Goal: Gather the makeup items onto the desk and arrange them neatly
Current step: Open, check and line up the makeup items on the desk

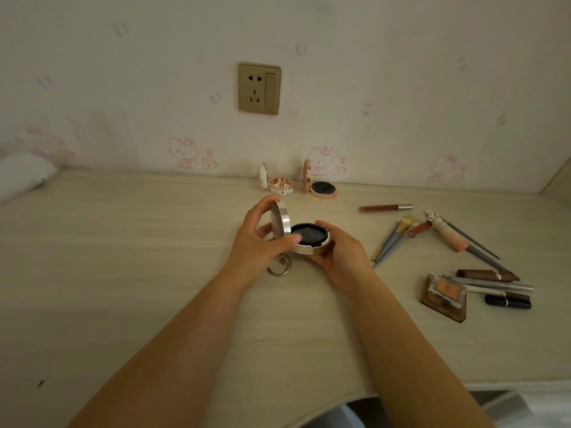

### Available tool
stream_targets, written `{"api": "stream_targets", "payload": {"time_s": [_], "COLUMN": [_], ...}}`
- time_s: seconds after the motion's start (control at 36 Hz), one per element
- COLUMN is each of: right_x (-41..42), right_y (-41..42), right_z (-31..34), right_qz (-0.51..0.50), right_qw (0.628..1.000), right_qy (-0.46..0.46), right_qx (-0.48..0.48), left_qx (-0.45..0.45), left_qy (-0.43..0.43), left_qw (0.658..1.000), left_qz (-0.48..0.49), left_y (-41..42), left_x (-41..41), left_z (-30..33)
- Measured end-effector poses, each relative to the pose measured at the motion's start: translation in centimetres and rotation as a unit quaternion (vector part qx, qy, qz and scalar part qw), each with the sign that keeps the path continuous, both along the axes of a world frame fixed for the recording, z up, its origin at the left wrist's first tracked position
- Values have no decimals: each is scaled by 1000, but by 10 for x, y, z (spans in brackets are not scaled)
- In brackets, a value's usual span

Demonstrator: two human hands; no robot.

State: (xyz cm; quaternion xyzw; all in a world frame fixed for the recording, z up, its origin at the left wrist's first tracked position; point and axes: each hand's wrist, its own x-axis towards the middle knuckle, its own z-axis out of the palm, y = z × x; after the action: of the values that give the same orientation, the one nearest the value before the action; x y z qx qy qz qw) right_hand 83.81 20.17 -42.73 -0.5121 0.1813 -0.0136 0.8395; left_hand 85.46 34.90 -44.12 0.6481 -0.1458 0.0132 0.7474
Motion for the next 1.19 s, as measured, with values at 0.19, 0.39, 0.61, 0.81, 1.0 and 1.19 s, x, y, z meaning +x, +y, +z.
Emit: {"api": "stream_targets", "payload": {"time_s": [0.19,0.39,0.61,0.81,1.0,1.19], "right_x": [2,0,13,41,77,117], "right_y": [-5,-19,-53,-101,-146,-173], "right_z": [-4,-12,8,27,36,36], "right_qz": [56,142,143,113,59,45], "right_qw": [993,907,861,849,846,815], "right_qy": [-47,-86,-73,-55,-45,-28], "right_qx": [-94,-387,-482,-513,-527,-577], "left_qx": [-35,-13,73,198,259,253], "left_qy": [6,4,-18,-96,-133,-114], "left_qw": [999,1000,997,975,956,958], "left_qz": [3,9,-10,-15,-43,-66], "left_y": [1,3,-19,-63,-115,-152], "left_x": [1,4,19,52,102,153], "left_z": [2,8,25,48,65,63]}}
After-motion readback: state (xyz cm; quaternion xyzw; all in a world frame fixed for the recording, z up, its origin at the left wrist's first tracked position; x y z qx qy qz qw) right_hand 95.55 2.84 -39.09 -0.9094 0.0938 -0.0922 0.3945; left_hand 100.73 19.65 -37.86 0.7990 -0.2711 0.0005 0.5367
